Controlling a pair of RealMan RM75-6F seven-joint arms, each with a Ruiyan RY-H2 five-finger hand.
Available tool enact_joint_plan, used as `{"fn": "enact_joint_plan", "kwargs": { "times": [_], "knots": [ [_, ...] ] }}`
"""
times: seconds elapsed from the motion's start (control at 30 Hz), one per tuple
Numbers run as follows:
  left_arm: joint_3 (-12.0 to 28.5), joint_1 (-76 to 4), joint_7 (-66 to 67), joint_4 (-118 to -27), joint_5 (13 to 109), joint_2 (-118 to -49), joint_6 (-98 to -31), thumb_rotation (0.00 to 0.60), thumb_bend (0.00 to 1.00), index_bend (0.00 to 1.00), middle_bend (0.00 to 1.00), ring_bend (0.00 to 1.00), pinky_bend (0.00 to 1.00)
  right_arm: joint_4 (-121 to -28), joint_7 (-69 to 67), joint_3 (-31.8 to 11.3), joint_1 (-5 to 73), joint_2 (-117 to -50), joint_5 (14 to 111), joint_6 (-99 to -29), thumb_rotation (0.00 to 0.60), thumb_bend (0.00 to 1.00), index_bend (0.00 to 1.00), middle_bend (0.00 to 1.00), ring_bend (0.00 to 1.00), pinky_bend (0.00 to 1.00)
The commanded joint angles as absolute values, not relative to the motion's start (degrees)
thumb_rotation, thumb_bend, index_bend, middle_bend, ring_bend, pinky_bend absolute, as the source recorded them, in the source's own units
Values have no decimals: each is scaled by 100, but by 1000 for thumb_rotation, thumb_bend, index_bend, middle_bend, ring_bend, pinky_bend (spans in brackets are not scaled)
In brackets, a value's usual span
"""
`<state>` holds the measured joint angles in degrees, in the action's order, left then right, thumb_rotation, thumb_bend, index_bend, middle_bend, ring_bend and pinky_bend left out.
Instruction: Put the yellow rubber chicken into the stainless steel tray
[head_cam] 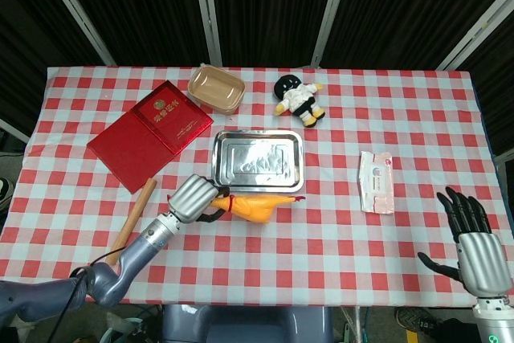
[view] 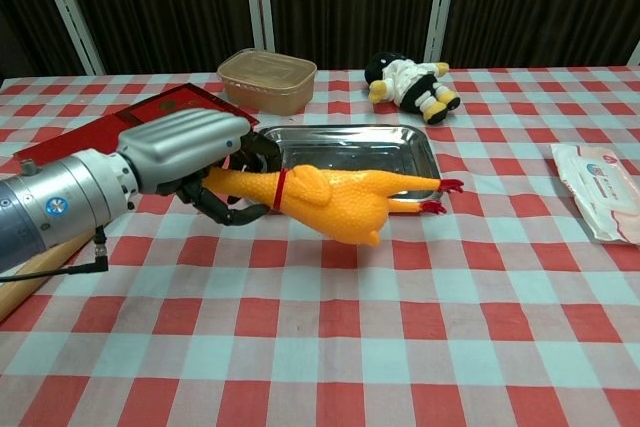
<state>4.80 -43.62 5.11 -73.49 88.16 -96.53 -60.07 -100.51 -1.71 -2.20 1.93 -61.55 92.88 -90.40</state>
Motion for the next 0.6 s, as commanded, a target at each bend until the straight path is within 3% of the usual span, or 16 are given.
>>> {"fn": "enact_joint_plan", "kwargs": {
  "times": [0.03, 0.6],
  "knots": [
    [520, -4521, 332, -7565, 9048, -9438, -6118, 600, 664, 629, 678, 602, 669, -10248, -421, -231, 327, -5981, 9479, -8951, 600, 134, 0, 0, 0, 0],
    [1140, -4892, 1511, -8912, 8430, -8823, -5757, 600, 657, 629, 679, 603, 669, -11346, -1412, -269, 1328, -5090, 10107, -7816, 600, 134, 0, 0, 0, 0]
  ]
}}
